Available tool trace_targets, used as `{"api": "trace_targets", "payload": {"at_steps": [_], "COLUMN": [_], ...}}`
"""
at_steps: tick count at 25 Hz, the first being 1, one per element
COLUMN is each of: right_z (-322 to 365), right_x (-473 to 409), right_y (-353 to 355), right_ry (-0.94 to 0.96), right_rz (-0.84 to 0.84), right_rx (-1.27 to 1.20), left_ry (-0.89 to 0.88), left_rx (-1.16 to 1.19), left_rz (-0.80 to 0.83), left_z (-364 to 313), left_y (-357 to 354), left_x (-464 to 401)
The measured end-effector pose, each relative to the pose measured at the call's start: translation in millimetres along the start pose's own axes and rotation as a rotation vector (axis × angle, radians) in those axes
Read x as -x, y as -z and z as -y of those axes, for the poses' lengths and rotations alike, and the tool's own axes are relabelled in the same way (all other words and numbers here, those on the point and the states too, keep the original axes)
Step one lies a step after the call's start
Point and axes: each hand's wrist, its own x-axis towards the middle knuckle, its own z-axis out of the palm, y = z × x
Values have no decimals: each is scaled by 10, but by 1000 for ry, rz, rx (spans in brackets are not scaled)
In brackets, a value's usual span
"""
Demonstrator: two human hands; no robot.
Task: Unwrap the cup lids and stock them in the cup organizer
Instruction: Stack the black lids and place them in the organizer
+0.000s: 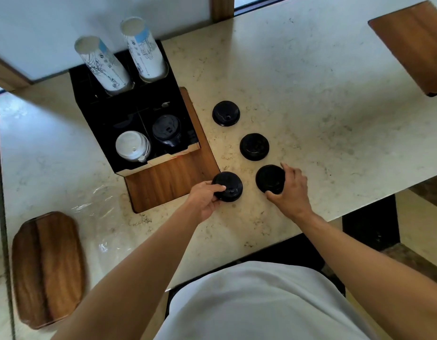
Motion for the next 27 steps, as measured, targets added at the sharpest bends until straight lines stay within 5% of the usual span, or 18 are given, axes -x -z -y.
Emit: {"api": "trace_targets", "payload": {"at_steps": [13, 27], "right_z": [601, 823], "right_x": [314, 144], "right_y": [-257, -276], "right_ry": [185, 140], "right_rz": [120, 341], "right_rx": [-242, -361], "left_ry": [47, -66], "left_rx": [161, 139], "left_rz": [102, 66], "left_z": [192, 131], "left_y": [81, 165], "left_x": [10, 27]}}
